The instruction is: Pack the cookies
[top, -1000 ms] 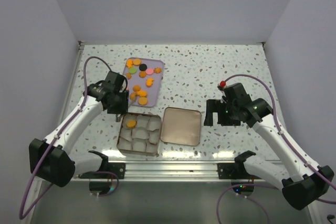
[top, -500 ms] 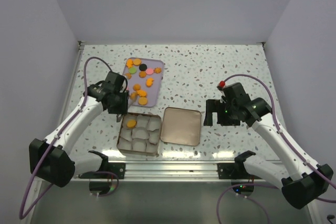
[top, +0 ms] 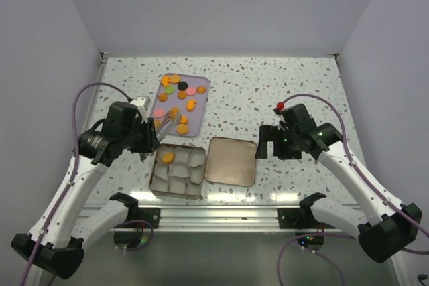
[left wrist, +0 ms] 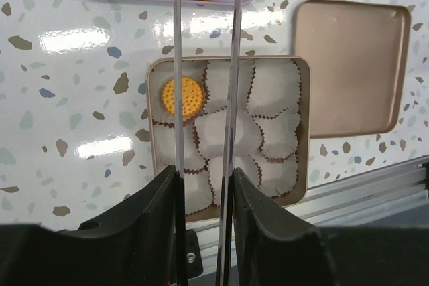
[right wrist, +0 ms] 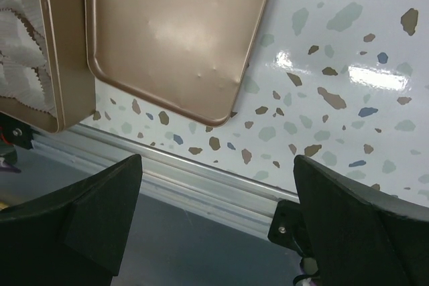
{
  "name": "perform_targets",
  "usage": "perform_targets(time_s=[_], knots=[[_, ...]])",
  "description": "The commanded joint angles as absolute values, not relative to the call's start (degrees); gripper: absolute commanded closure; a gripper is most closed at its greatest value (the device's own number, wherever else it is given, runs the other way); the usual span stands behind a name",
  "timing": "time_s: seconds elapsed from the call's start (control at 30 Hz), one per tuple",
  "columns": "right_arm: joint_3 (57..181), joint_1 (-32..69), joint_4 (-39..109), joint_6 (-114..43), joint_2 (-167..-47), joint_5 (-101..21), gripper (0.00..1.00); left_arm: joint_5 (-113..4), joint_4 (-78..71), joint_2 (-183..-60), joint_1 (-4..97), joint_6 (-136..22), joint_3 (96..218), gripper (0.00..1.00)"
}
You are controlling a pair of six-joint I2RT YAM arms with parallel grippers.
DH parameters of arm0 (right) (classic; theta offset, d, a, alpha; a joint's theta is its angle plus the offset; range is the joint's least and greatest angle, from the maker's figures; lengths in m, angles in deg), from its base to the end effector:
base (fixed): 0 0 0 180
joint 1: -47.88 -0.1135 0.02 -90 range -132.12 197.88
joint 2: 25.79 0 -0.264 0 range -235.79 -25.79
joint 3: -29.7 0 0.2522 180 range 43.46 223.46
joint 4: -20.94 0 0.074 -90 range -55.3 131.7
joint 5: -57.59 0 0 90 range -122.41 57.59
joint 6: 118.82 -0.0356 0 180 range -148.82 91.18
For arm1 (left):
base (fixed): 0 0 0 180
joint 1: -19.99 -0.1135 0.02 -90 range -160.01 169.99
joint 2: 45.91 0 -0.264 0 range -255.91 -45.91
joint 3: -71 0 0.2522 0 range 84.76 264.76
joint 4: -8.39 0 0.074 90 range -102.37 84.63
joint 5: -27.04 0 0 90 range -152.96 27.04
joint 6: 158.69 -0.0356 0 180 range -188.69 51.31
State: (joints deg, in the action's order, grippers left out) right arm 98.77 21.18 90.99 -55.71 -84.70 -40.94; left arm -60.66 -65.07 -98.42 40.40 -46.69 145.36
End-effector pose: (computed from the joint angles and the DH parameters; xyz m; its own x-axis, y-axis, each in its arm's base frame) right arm 0.1644 0.0886 0.2896 -0.9203 0.0378 -0.3894 -0.1061 0.9339 0.3413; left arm 0.1508 -0.0576 0.3310 -0.8204 -0.0941 -0.5640 0.0696 0.9626 -0.2618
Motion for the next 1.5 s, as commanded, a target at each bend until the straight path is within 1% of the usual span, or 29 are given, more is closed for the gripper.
perform_targets(time_s=[0.0,0.13,0.3,0.43,0.73,0.83,0.87,0.97,1.3,1.47], knots=[[98.2,20.9,88.0,-57.3,-85.6,-44.0,0.01,-56.7,-67.3,-93.9,40.6,-45.0,144.4,0.71],[98.0,20.8,87.2,-57.4,-86.3,-44.4,0.01,-50.3,-68.0,-88.6,40.6,-43.5,141.0,0.72],[98.0,20.7,86.8,-57.0,-86.9,-44.0,0.01,-46.4,-70.1,-82.0,40.6,-41.6,136.1,0.71],[97.8,20.5,86.7,-57.1,-87.0,-44.1,0.01,-46.3,-72.2,-78.7,40.6,-41.3,133.5,0.71],[97.6,19.2,87.5,-56.9,-87.9,-44.1,0.01,-48.3,-74.6,-77.0,40.6,-41.4,131.8,0.71],[98.0,18.6,87.7,-56.5,-88.5,-43.9,0.02,-48.6,-74.5,-76.8,40.6,-41.3,131.5,0.68],[98.3,18.4,87.8,-56.6,-88.7,-43.7,0.01,-49.0,-74.7,-76.8,40.6,-41.2,131.5,0.64],[98.9,18.1,87.8,-56.3,-89.5,-43.7,0.01,-49.8,-74.7,-76.5,40.6,-41.1,131.7,0.58],[100.2,17.6,87.8,-56.1,-91.0,-43.3,0.01,-50.2,-73.9,-77.3,40.6,-41.3,132.1,0.54],[100.2,17.5,87.6,-56.1,-91.4,-43.3,0.01,-51.1,-74.7,-78.1,40.6,-42.0,134.4,0.53]])
